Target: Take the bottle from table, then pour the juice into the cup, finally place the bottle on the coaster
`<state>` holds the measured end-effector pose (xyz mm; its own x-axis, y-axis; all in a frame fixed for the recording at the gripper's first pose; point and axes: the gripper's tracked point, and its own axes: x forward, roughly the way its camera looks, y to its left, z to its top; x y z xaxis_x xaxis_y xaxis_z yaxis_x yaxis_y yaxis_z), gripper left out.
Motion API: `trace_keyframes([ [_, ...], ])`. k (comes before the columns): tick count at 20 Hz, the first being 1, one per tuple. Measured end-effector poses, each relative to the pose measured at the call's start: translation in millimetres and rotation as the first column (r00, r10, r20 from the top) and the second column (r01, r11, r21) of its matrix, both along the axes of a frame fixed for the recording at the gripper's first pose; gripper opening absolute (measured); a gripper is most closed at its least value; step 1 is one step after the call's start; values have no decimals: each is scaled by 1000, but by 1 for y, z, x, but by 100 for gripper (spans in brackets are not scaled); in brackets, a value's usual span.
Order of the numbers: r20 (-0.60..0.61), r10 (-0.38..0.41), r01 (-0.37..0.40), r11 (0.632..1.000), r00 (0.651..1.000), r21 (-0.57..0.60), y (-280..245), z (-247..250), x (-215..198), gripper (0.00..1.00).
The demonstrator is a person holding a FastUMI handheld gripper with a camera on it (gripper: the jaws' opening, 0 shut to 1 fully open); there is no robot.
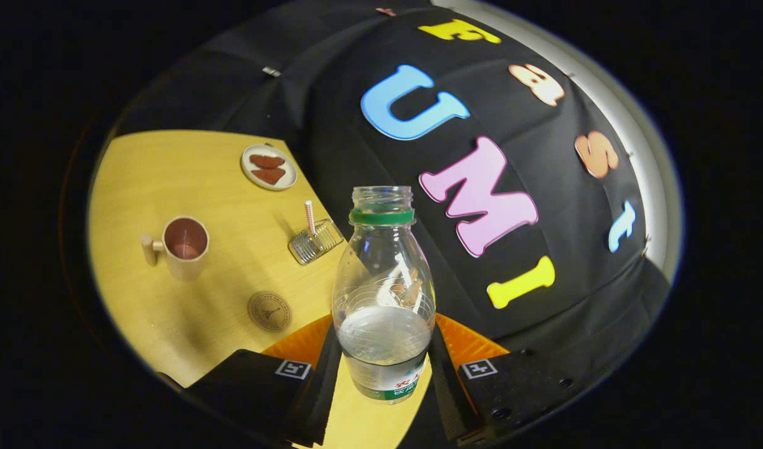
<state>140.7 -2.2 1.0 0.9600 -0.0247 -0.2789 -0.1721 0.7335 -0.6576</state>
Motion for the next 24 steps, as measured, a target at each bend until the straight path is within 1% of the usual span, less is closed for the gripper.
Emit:
trace_keyframes([
  [2, -19, -23, 25, 995, 1000, 94, -17, -8, -3, 72],
  [5, -2, -11, 11, 970, 1000, 241, -30, -19, -8, 72],
  [7, -21, 22, -13, 938, 1000, 347, -28, -42, -13, 72],
  [8, -40, 45, -25, 915, 998, 403, -25, -55, -15, 72],
  [10, -50, 67, -34, 872, 997, 489, -24, -71, -17, 72],
  [11, -48, 72, -37, 856, 996, 515, -25, -78, -15, 72],
  [14, -3, 104, -83, 811, 995, 579, -19, -92, -7, 72],
  [16, 22, 105, -96, 780, 994, 619, -19, -104, 0, 72],
  [17, 20, 103, -92, 766, 994, 636, -19, -113, 4, 72],
  [20, -30, 74, -36, 752, 997, 658, -26, -148, 14, 74],
  [21, -41, 64, -20, 740, 997, 672, -30, -156, 16, 74],
  [24, -33, 49, -10, 694, 998, 720, -34, -164, 16, 75],
])
